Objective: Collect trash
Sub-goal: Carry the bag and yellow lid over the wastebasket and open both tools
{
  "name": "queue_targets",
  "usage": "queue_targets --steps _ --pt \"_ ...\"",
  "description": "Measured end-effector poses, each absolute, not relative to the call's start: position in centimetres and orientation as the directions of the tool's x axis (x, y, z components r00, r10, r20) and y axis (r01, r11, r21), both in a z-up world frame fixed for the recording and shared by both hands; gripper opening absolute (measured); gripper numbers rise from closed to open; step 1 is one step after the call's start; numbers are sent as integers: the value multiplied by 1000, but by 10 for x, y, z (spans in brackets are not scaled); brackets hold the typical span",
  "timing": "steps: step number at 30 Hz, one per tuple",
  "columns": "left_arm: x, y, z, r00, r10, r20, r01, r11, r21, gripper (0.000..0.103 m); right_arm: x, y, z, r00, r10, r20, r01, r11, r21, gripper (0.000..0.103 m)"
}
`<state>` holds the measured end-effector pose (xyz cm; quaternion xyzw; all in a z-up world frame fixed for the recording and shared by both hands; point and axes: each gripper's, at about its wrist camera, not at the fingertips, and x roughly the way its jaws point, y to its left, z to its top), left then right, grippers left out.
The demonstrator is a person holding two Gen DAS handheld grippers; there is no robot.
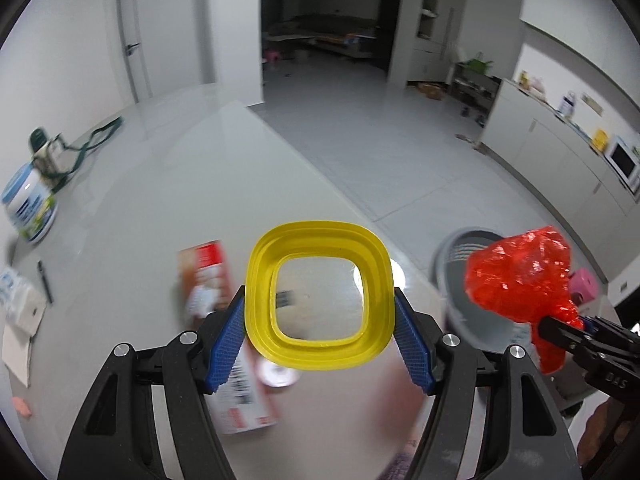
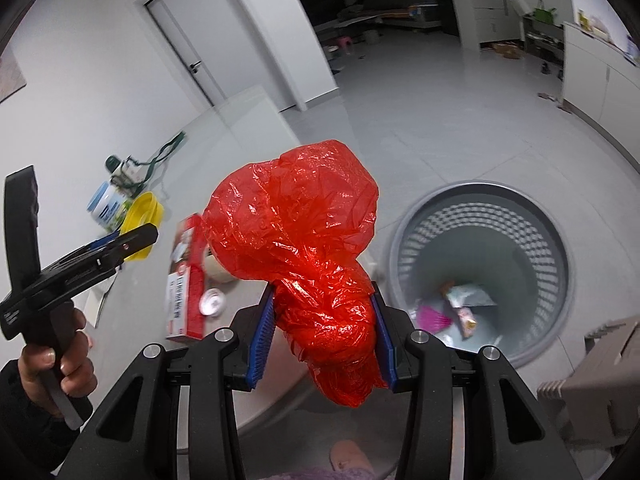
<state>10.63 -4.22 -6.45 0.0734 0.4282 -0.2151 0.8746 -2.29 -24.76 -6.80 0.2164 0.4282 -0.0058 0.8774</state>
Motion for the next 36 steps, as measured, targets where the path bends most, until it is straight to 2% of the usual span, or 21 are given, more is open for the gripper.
queue_targets --steps 9,21,36 --pt "80 -136 -71 478 -361 -801 515 854 -77 66 -44 -330 -77 622 141 -770 256 893 370 42" --pt "61 -242 -98 415 -348 -840 538 839 -82 67 -47 -413 -103 567 137 -813 284 893 349 42" --pt "61 -287 -131 391 -267 -881 498 866 -41 68 -17 -436 -140 468 204 -860 243 906 347 43"
